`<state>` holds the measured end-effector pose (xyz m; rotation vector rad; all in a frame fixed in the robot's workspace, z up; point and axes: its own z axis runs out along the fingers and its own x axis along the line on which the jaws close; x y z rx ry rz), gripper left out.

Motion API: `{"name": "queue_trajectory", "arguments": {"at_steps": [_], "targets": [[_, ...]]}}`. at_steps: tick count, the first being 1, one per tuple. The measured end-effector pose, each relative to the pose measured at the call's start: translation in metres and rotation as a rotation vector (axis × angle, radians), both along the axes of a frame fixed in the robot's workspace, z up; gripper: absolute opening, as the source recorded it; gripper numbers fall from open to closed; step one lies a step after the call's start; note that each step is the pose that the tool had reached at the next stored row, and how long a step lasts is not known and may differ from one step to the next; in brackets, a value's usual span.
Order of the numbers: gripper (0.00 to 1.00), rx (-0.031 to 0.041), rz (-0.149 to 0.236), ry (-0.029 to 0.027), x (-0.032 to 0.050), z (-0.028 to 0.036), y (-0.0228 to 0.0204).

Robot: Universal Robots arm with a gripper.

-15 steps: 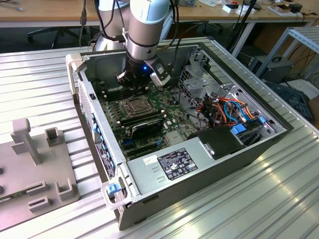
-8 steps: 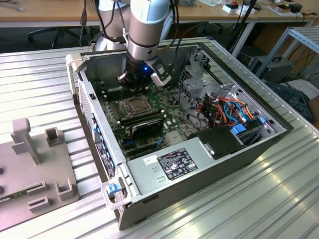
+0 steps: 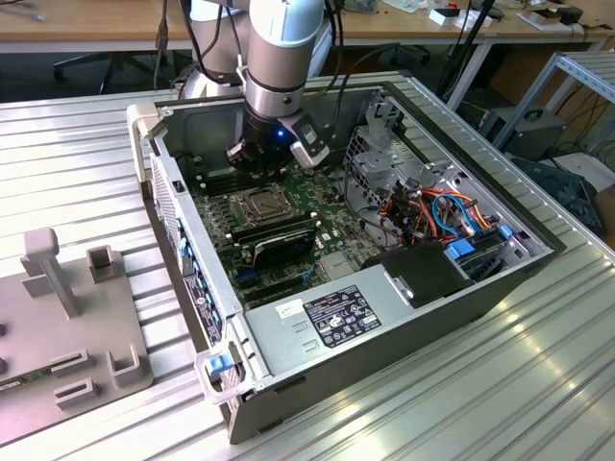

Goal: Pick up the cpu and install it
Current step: 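Install the first cpu locking lever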

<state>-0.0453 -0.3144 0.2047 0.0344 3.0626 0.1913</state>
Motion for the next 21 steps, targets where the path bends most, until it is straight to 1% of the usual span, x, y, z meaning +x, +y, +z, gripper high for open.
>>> {"name": "queue_trajectory", "arguments": {"at_steps": [5, 6, 9, 11, 12, 15, 21], "targets": [[0.11, -0.0107, 0.000, 0.0001, 0.0001, -0.0014, 0.0008], [0.11, -0.0144, 0.000, 0.0001, 0.0002, -0.0020, 0.0012], [0.11, -0.0200, 0.000, 0.0001, 0.0003, -0.0030, 0.0023], [0.11, -0.0208, 0.000, 0.0000, 0.0003, -0.0032, 0.0030], [0.11, -0.0196, 0.000, 0.0000, 0.0003, -0.0035, 0.0036], [0.11, -0.0208, 0.000, 0.0001, 0.0003, -0.0037, 0.0045], [0.11, -0.0205, 0.000, 0.0000, 0.0003, -0.0037, 0.0049]]}}
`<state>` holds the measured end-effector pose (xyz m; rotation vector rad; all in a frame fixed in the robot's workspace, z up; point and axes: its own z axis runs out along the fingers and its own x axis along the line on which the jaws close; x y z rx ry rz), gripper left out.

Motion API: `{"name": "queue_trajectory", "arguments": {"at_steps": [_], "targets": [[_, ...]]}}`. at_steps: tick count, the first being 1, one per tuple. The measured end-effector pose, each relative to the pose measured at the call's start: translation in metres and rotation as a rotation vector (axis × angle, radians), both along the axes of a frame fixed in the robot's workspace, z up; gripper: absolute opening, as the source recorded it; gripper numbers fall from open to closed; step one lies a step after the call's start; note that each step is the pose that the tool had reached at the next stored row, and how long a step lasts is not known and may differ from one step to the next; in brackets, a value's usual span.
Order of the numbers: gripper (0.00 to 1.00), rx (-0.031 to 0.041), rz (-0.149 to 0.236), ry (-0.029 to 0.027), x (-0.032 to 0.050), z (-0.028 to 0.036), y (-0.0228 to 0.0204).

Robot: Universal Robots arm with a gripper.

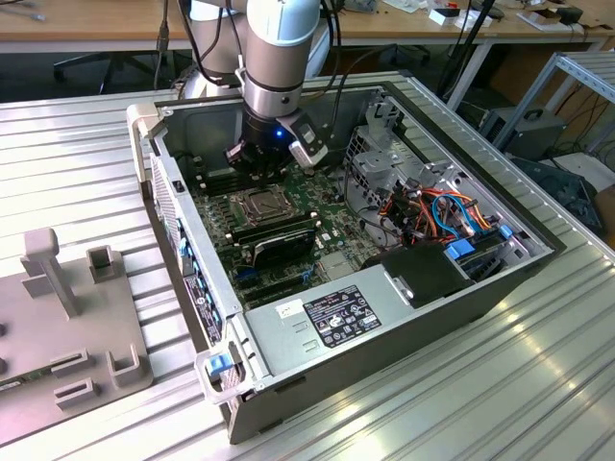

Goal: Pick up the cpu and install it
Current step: 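Install the first cpu locking lever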

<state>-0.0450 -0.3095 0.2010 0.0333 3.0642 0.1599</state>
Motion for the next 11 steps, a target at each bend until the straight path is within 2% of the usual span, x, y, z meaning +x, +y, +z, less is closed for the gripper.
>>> {"name": "queue_trajectory", "arguments": {"at_steps": [11], "targets": [[0.11, -0.0001, 0.000, 0.0000, 0.0000, 0.0071, 0.0000]]}}
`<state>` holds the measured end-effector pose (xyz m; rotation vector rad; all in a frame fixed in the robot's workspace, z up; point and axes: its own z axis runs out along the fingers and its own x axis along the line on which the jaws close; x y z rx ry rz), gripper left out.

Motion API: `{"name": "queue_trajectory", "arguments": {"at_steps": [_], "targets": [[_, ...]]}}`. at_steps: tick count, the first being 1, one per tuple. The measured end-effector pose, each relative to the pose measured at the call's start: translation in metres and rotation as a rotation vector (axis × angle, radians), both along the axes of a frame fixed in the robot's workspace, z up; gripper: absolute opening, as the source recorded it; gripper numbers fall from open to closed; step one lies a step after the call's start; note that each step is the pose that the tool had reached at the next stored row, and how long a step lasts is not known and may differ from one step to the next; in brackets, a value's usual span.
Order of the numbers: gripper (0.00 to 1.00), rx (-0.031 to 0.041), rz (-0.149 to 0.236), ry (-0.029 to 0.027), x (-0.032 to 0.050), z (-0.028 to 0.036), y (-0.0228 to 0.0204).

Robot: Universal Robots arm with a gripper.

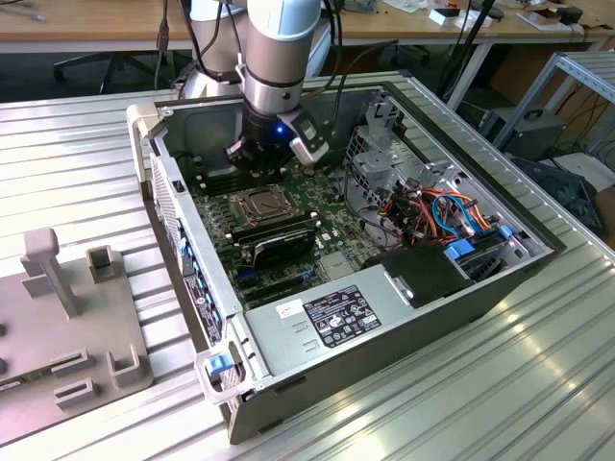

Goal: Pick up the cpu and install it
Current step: 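Install the first cpu locking lever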

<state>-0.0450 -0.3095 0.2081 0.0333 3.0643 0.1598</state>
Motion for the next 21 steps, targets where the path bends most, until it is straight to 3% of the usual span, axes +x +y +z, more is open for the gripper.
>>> {"name": "queue_trajectory", "arguments": {"at_steps": [7, 21], "targets": [[0.11, -0.0004, 0.000, 0.0002, 0.0000, 0.0005, 0.0000], [0.11, -0.0036, 0.000, -0.0001, 0.0000, 0.0118, 0.0000]]}}
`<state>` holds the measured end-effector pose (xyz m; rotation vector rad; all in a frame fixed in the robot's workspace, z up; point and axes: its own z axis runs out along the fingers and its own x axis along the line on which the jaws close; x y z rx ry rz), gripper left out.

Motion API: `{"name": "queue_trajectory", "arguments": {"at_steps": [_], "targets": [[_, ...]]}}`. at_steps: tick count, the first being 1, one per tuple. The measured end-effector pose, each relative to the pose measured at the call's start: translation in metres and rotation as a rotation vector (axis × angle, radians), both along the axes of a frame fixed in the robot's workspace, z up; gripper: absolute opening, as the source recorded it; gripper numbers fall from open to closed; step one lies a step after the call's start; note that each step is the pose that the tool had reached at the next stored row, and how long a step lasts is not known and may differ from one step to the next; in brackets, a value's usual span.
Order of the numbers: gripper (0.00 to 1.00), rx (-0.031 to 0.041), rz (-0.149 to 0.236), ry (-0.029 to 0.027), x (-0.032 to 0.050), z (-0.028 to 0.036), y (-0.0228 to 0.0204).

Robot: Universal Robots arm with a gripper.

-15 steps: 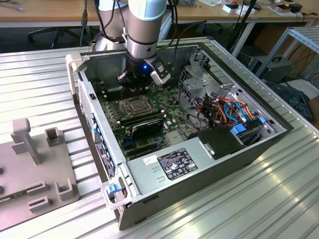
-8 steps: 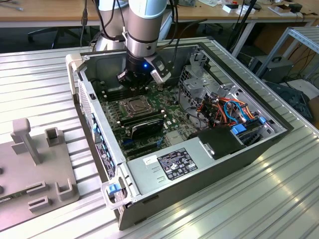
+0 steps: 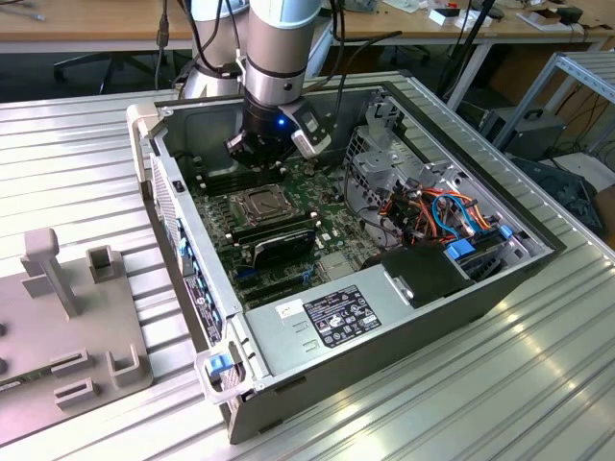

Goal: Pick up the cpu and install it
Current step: 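Install the first cpu locking lever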

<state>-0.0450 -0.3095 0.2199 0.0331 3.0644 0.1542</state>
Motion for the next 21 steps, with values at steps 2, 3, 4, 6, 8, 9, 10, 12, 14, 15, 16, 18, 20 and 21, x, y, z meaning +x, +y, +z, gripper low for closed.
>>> {"name": "queue_trajectory", "arguments": {"at_steps": [2, 3, 4, 6, 8, 9, 10, 12, 14, 15, 16, 18, 20, 21], "targets": [[0.11, -0.0001, 0.000, 0.0001, 0.0000, 0.0001, 0.0000], [0.11, -0.0003, 0.000, 0.0002, 0.0000, 0.0001, 0.0000], [0.11, -0.0002, 0.000, 0.0001, 0.0000, 0.0001, 0.0000], [0.11, -0.0003, 0.000, -0.0002, -0.0009, 0.0002, 0.0000], [0.11, -0.0004, 0.000, -0.0022, -0.0028, 0.0001, 0.0000], [0.11, -0.0002, 0.000, -0.0027, -0.0033, 0.0000, 0.0000], [0.11, -0.0002, 0.000, -0.0028, -0.0033, 0.0000, 0.0000], [0.11, -0.0003, 0.000, -0.0028, -0.0033, 0.0001, 0.0000], [0.11, -0.0002, 0.000, -0.0028, -0.0036, 0.0001, 0.0000], [0.11, -0.0003, 0.000, -0.0027, -0.0036, 0.0001, 0.0000], [0.11, -0.0002, 0.000, -0.0027, -0.0036, 0.0001, 0.0000], [0.11, -0.0002, 0.000, -0.0028, -0.0036, 0.0001, 0.0000], [0.11, -0.0002, 0.000, -0.0028, -0.0036, 0.0001, 0.0000], [0.11, -0.0002, 0.000, -0.0028, -0.0037, 0.0000, -0.0002]]}}
